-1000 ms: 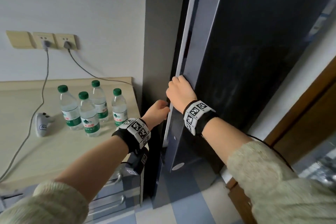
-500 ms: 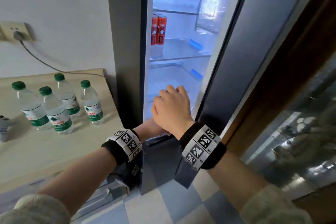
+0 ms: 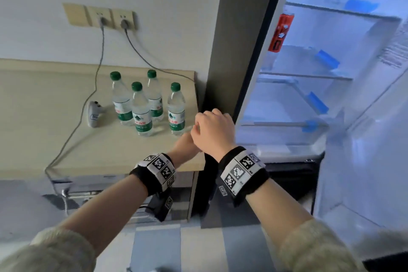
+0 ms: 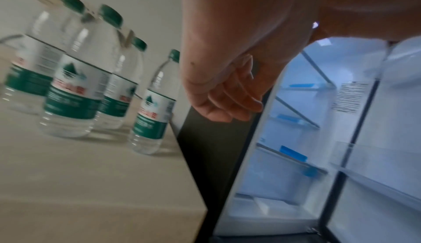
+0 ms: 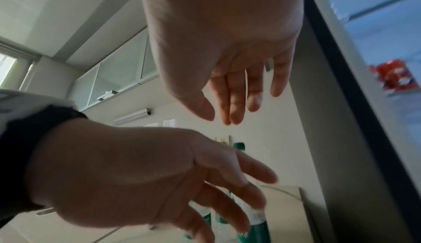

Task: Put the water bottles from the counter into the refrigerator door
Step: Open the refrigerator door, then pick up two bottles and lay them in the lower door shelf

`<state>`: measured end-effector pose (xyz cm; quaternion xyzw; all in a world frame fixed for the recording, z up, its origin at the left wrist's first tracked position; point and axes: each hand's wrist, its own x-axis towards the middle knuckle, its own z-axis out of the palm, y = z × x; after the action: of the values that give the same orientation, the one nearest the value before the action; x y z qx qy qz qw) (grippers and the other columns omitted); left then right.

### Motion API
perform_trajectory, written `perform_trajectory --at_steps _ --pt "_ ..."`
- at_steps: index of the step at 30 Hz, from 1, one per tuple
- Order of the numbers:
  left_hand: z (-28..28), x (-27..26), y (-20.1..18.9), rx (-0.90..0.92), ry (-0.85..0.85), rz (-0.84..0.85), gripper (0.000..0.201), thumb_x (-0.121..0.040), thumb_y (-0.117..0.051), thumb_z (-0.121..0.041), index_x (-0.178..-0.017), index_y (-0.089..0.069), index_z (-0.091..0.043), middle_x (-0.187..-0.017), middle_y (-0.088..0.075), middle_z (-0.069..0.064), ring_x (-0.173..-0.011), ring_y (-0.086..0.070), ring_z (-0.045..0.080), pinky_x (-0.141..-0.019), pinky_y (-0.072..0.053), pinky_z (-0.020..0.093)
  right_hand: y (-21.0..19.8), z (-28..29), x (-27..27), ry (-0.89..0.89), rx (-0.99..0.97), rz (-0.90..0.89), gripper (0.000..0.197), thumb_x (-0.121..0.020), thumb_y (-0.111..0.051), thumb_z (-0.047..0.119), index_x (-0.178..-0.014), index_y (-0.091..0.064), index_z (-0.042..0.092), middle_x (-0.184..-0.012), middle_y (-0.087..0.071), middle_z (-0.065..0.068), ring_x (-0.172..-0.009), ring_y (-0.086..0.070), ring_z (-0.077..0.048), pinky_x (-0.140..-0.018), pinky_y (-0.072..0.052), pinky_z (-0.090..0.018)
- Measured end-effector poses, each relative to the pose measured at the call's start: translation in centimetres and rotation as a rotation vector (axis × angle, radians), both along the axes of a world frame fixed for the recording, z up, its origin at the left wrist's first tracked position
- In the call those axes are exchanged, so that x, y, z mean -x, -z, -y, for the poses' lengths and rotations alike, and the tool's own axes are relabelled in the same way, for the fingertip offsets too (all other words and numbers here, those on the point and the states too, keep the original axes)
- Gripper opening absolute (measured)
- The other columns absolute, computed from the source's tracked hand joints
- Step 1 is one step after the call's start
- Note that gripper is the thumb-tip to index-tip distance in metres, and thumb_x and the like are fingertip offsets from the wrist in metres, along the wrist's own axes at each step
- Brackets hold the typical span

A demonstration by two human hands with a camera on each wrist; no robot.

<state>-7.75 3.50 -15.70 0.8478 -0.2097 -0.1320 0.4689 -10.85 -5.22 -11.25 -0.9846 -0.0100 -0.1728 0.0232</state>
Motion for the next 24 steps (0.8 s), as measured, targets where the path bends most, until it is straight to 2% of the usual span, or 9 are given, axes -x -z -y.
perform_trajectory --at_steps 1,3,6,9,11,15,17,20,24 --pt "-0.8 -1.1 0.4 0.039 -0.046 0.004 0.015 -0.088 -0.049 0.005 -0.098 -0.061 0.003 -0.086 -0.059 0.007 -0.082 -0.056 0.021 -0.066 -0.042 0.024 0.5 -0.4 -1.2 -0.009 -0.023 -0.023 0.022 -0.090 -0.049 0.027 -0.100 -0.063 0.014 -0.098 -0.067 -0.003 -0.100 -0.055 -0.026 -0.076 -0.038 -0.038" --pt "-2.8 -3.6 1.4 0.109 -0.173 -0.010 0.022 -0.088 -0.052 -0.005 -0.108 -0.061 -0.005 -0.096 -0.062 0.004 -0.090 -0.058 0.021 -0.072 -0.046 0.027 1.8 -1.0 -4.1 -0.007 -0.106 -0.056 0.029 -0.091 -0.050 0.031 -0.114 -0.056 0.014 -0.110 -0.064 -0.003 -0.105 -0.054 -0.027 -0.076 -0.039 -0.037" --pt "-6.0 -7.5 3.1 0.224 -0.423 0.076 0.040 -0.081 -0.063 -0.018 -0.118 -0.052 -0.011 -0.109 -0.052 0.000 -0.103 -0.056 0.024 -0.090 -0.050 0.038 4.3 -1.4 -8.6 0.085 -0.338 -0.105 0.047 -0.088 -0.057 0.039 -0.126 -0.046 0.013 -0.122 -0.056 -0.007 -0.111 -0.054 -0.028 -0.082 -0.048 -0.041" --pt "-8.9 -11.0 5.0 0.202 -0.564 0.047 0.068 -0.077 -0.069 -0.019 -0.135 -0.035 -0.015 -0.124 -0.035 0.003 -0.119 -0.043 0.023 -0.106 -0.041 0.037 7.3 -1.1 -12.7 0.268 -0.622 -0.240 0.073 -0.080 -0.068 0.046 -0.137 -0.037 0.012 -0.137 -0.046 -0.011 -0.123 -0.049 -0.030 -0.098 -0.044 -0.046" --pt "-10.5 -13.1 6.0 0.186 -0.622 -0.020 0.084 -0.075 -0.074 -0.021 -0.142 -0.024 -0.015 -0.134 -0.027 0.009 -0.125 -0.039 0.023 -0.111 -0.034 0.035 9.1 -1.1 -14.8 0.299 -0.777 -0.309 0.091 -0.074 -0.077 0.045 -0.143 -0.029 0.010 -0.142 -0.041 -0.011 -0.129 -0.046 -0.029 -0.105 -0.040 -0.043" --pt "-12.0 -16.7 7.3 0.225 -0.679 -0.115 0.099 -0.071 -0.081 -0.021 -0.147 -0.018 -0.013 -0.142 -0.025 0.012 -0.129 -0.036 0.024 -0.115 -0.029 0.037 12.3 -1.1 -18.4 0.324 -1.095 -0.299 0.101 -0.068 -0.086 0.026 -0.145 -0.022 0.012 -0.137 -0.046 -0.007 -0.126 -0.048 -0.025 -0.107 -0.038 -0.035" --pt "-12.2 -18.1 7.8 0.233 -0.654 -0.157 0.101 -0.069 -0.083 -0.021 -0.147 -0.018 -0.015 -0.143 -0.027 0.010 -0.131 -0.035 0.023 -0.115 -0.029 0.037 13.5 -1.2 -19.7 0.362 -1.133 -0.286 0.096 -0.067 -0.086 0.024 -0.142 -0.026 0.013 -0.133 -0.049 -0.006 -0.124 -0.050 -0.026 -0.105 -0.040 -0.037" --pt "-12.2 -19.6 9.1 0.297 -0.570 -0.242 0.105 -0.061 -0.086 -0.027 -0.144 -0.023 -0.021 -0.142 -0.036 0.008 -0.129 -0.041 0.022 -0.112 -0.035 0.045 14.7 -1.2 -20.7 0.392 -1.143 -0.269 0.081 -0.066 -0.087 0.025 -0.130 -0.038 0.013 -0.123 -0.057 -0.006 -0.115 -0.056 -0.027 -0.097 -0.045 -0.034" --pt "-11.6 -20.9 10.5 0.296 -0.501 -0.244 0.080 -0.061 -0.087 -0.022 -0.128 -0.042 -0.020 -0.124 -0.058 0.004 -0.111 -0.058 0.017 -0.100 -0.048 0.043 16.3 -1.0 -21.3 0.382 -1.180 -0.222 0.073 -0.060 -0.089 0.025 -0.121 -0.051 0.017 -0.112 -0.066 -0.002 -0.104 -0.063 -0.023 -0.090 -0.049 -0.030"
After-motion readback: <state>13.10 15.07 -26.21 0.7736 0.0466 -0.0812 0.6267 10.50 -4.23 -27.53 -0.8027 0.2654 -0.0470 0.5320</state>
